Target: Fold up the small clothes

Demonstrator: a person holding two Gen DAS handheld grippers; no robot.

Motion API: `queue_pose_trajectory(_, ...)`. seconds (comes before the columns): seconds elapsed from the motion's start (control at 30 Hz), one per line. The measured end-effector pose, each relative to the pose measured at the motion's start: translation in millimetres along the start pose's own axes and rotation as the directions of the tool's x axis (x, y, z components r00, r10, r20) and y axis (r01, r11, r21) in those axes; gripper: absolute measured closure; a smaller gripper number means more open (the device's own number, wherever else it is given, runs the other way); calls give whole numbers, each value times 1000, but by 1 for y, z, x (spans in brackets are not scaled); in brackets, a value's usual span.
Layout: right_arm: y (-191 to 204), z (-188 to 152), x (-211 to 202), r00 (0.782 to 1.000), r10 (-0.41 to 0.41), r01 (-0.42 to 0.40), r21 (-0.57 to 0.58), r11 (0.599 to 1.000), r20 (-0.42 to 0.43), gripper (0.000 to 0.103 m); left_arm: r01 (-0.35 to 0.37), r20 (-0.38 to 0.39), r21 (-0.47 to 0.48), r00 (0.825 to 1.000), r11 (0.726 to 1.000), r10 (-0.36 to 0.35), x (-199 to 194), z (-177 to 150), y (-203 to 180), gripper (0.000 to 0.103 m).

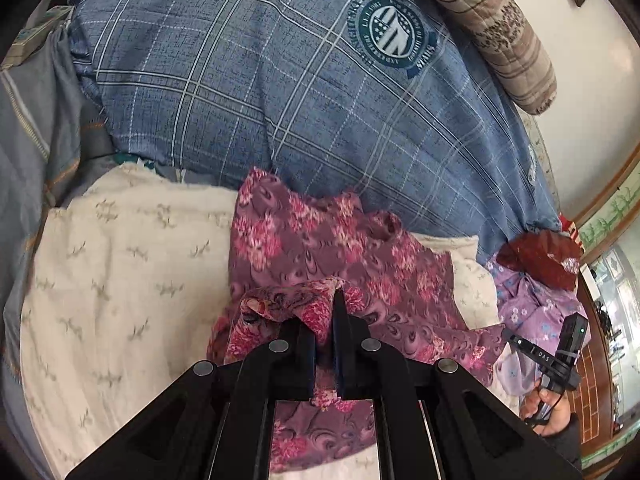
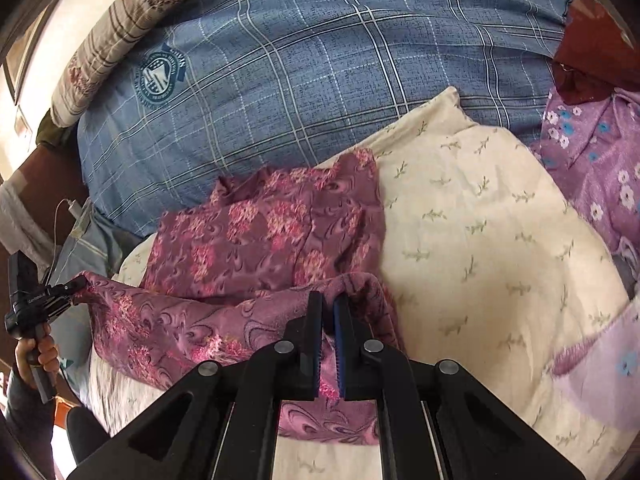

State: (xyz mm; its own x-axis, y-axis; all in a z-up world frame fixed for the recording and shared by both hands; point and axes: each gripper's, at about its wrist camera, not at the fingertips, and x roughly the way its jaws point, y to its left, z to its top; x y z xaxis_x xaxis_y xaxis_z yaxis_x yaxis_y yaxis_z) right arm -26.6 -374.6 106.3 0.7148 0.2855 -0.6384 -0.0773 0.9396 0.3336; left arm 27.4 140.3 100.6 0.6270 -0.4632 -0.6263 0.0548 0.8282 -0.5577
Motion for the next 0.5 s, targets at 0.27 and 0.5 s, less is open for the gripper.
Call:
queue_pose_trajectory(0.27, -6, 46, 45, 999, -27, 27, 23, 999, -17, 99, -56, -4, -22, 998, 998, 56, 57, 43, 12, 98)
queue_pose_trajectory(0.5, -13, 62, 94, 995, -78, 80, 28, 996, -65, 93, -119, -92, -68, 989, 991, 113, 124, 52, 36, 96)
